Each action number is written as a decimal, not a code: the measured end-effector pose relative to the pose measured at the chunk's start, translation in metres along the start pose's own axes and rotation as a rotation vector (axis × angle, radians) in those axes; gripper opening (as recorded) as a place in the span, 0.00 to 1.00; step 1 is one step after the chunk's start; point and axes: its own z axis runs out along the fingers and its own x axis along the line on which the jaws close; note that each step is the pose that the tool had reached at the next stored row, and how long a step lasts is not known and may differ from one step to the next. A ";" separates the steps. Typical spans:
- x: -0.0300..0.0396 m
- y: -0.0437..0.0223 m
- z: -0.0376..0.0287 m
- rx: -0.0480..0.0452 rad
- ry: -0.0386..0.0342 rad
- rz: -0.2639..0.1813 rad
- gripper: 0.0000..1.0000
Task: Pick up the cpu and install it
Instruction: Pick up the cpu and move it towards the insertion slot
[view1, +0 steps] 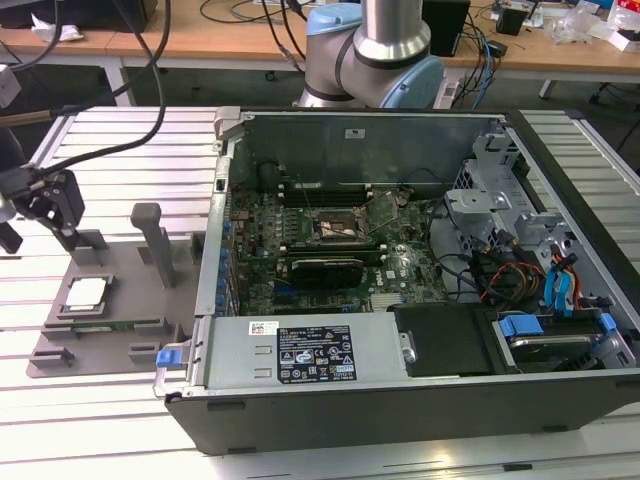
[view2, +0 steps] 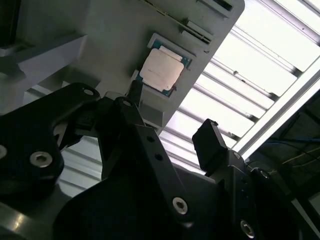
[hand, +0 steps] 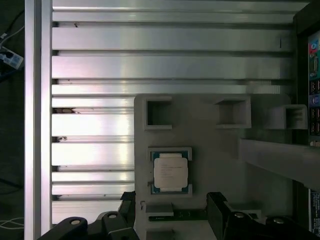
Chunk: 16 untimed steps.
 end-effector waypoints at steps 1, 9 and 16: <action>0.0000 0.0000 0.0006 0.0000 0.0000 0.000 0.68; 0.0002 -0.0001 0.0075 0.0000 0.0001 0.000 0.68; 0.0004 -0.0002 0.0140 0.0000 0.0000 0.000 0.68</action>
